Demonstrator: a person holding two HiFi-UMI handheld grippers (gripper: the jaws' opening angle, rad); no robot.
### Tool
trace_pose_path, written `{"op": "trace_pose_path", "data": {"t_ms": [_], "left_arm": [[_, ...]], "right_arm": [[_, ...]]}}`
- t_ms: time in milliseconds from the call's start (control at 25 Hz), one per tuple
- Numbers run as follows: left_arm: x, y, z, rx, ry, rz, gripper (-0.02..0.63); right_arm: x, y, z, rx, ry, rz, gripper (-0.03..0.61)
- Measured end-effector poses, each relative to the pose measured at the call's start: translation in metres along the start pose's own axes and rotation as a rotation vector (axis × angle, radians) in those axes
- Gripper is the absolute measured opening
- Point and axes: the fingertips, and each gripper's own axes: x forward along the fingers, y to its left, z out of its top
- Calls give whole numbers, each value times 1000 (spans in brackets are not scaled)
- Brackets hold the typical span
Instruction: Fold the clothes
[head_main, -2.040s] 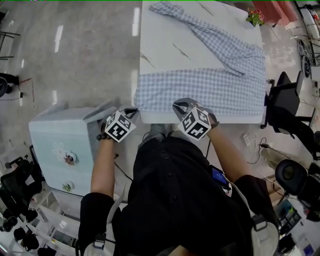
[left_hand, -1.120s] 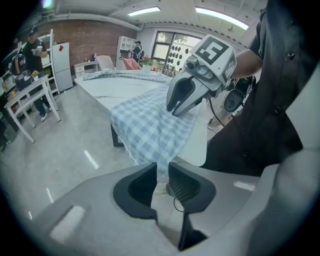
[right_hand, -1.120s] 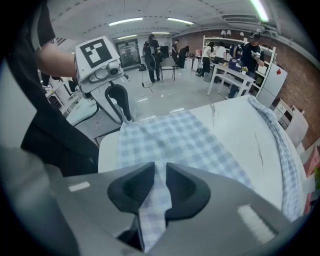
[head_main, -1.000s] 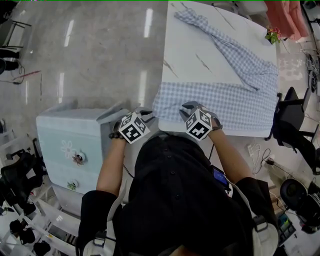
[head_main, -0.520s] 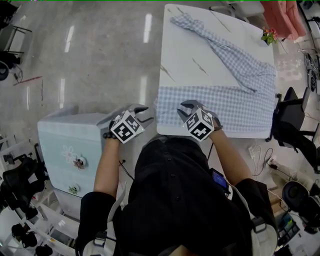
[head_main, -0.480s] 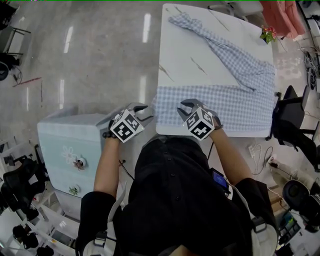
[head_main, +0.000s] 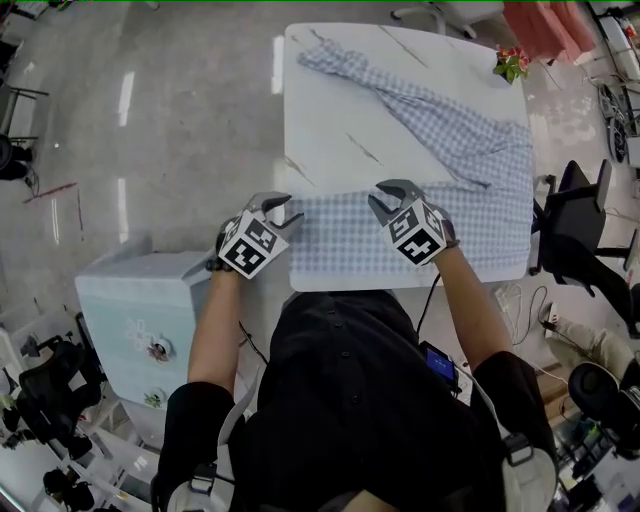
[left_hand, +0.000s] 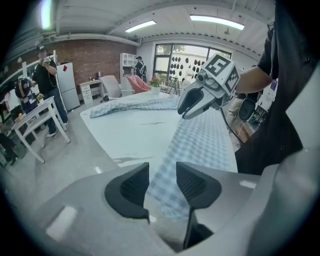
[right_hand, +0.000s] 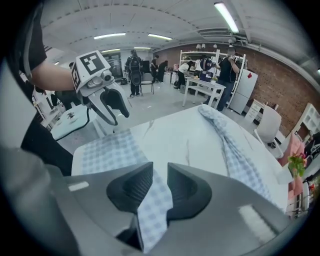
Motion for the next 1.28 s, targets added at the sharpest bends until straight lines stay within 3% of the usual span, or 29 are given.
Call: {"op": "trace_pose_path", "data": {"t_ms": [280, 520, 760, 960, 1280], "left_arm": [[29, 31, 48, -1, 4, 42, 169], [42, 46, 65, -49, -8, 53, 163], [34, 53, 46, -116, 15, 90, 158], [16, 52, 12, -204, 42, 141, 153], [-2, 48, -15, -283, 45, 179, 153]], "right_arm": [[3, -61, 14, -12, -21, -7, 95], [31, -114, 47, -64, -52, -58, 95], [78, -171, 86, -178, -43, -145, 95], [108, -204, 103, -276, -33, -282, 128], [131, -214, 102, -267, 11, -295, 153]]}}
